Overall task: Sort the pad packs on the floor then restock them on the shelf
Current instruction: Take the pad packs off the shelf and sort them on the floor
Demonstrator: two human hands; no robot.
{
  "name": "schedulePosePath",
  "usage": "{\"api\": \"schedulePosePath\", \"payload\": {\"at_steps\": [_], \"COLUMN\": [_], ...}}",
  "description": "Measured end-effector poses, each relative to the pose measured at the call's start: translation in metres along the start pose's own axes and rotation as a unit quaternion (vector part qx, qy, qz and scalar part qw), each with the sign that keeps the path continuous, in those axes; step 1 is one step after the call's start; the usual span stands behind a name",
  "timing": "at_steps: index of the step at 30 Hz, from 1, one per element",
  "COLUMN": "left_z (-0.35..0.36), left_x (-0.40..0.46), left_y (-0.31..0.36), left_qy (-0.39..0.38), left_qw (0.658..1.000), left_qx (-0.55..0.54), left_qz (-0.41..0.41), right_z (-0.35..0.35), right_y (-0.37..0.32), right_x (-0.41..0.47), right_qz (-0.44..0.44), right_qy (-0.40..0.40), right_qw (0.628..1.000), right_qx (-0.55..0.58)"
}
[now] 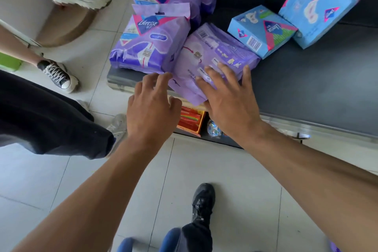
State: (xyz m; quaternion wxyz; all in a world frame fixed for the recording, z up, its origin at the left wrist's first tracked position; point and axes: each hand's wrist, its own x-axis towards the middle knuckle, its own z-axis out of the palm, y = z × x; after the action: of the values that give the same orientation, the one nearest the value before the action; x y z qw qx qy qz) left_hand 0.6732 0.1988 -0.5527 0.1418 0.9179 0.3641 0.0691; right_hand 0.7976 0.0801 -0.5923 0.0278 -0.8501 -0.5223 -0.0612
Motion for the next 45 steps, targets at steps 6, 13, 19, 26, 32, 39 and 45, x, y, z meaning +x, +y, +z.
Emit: {"api": "schedulePosePath", "payload": {"at_steps": [6, 13, 19, 26, 32, 39, 45], "left_z": [-0.008, -0.006, -0.005, 0.026, 0.085, 0.154, 0.206], "left_x": [-0.008, -0.033, -0.054, -0.083, -0.158, -0.249, -0.32], "left_y": [0.012, 0.041, 0.118, 0.203, 0.271, 0.353, 0.427], "left_qy": [0.012, 0.037, -0.109, -0.346, -0.386, -0.479, -0.534], "left_qw": [1.0, 0.992, 0.941, 0.842, 0.822, 0.836, 0.819], "left_qx": [-0.016, -0.109, -0.317, -0.413, -0.418, -0.261, -0.147], "left_qz": [0.019, 0.051, 0.051, -0.007, -0.035, 0.057, 0.15], "right_z": [-0.02, -0.064, -0.115, -0.115, -0.094, -0.063, -0.035], "right_y": [0.023, 0.061, 0.108, 0.169, 0.165, 0.158, 0.164], "right_x": [-0.043, -0.098, -0.148, -0.24, -0.355, -0.497, -0.594], "right_qz": [-0.021, 0.058, 0.296, 0.428, 0.565, 0.678, 0.783], "right_qy": [0.048, 0.182, 0.159, 0.114, 0.063, 0.102, 0.138], "right_qw": [0.998, 0.944, 0.821, 0.498, 0.457, 0.448, 0.375], "right_qx": [0.02, 0.27, 0.461, 0.746, 0.684, 0.574, 0.477]}}
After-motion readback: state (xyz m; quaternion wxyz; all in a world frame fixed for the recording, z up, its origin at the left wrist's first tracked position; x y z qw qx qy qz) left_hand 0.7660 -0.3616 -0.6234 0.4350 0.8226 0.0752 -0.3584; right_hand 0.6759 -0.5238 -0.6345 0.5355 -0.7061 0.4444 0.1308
